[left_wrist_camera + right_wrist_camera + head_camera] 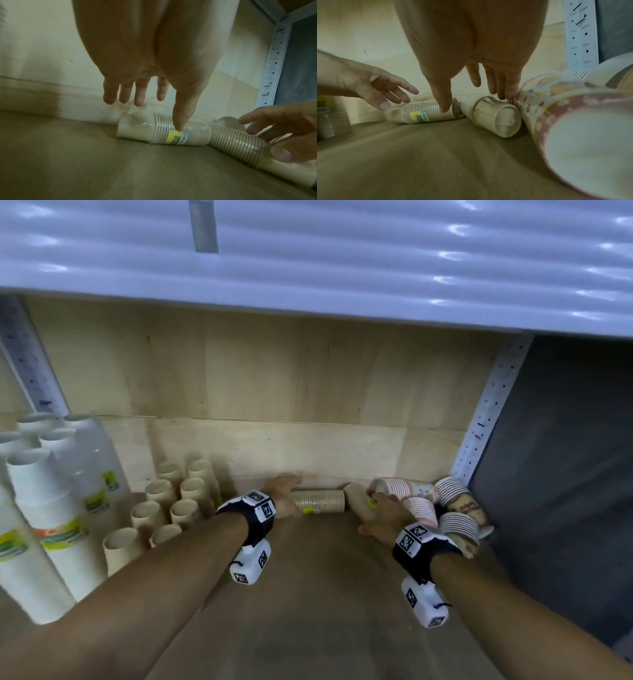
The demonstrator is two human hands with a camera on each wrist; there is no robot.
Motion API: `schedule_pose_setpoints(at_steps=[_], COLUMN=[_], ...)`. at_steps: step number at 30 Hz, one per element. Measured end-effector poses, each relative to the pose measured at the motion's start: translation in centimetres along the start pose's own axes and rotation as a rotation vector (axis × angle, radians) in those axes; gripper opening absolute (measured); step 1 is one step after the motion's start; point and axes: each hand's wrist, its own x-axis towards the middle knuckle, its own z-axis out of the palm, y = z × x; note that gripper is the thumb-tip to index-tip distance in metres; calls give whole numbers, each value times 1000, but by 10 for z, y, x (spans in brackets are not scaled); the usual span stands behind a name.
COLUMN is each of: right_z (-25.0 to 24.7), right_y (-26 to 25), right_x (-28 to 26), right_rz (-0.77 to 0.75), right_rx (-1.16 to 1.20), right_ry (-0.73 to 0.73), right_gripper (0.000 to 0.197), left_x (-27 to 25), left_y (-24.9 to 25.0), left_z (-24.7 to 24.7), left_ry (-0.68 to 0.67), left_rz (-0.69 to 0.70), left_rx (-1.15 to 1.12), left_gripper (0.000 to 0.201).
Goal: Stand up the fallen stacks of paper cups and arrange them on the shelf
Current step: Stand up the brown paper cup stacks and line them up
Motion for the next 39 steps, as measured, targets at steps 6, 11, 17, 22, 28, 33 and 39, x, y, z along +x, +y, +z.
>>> schedule_pose_setpoints(at_steps=[6,11,17,22,28,33,39], right_z=[14,22,25,18,-4,-27,-52], right_y=[3,0,2,0,-7,-16,-41], right_x=[9,9,5,-4,-21,-38,-56], right_rz=[19,46,55,69,27,-19,-40], right_rx=[-62,-59,-20,14,27,43,32], right_ry=[25,33,54,44,70,71,96], right_gripper=[91,81,81,77,59,56,35], left_x=[10,8,0,-13,-30,-53,-79], left_y=[-7,-5,3,10,23,34,52], left_z=[10,9,20,16,-9,-21,-33], left_ry=[-15,3,-27,-37,68,183,179], left_rz=[8,16,39,45,92,143,190], left_rx=[107,164,197,178,116,-36,-29], left_gripper=[84,81,72,67,58,50,43])
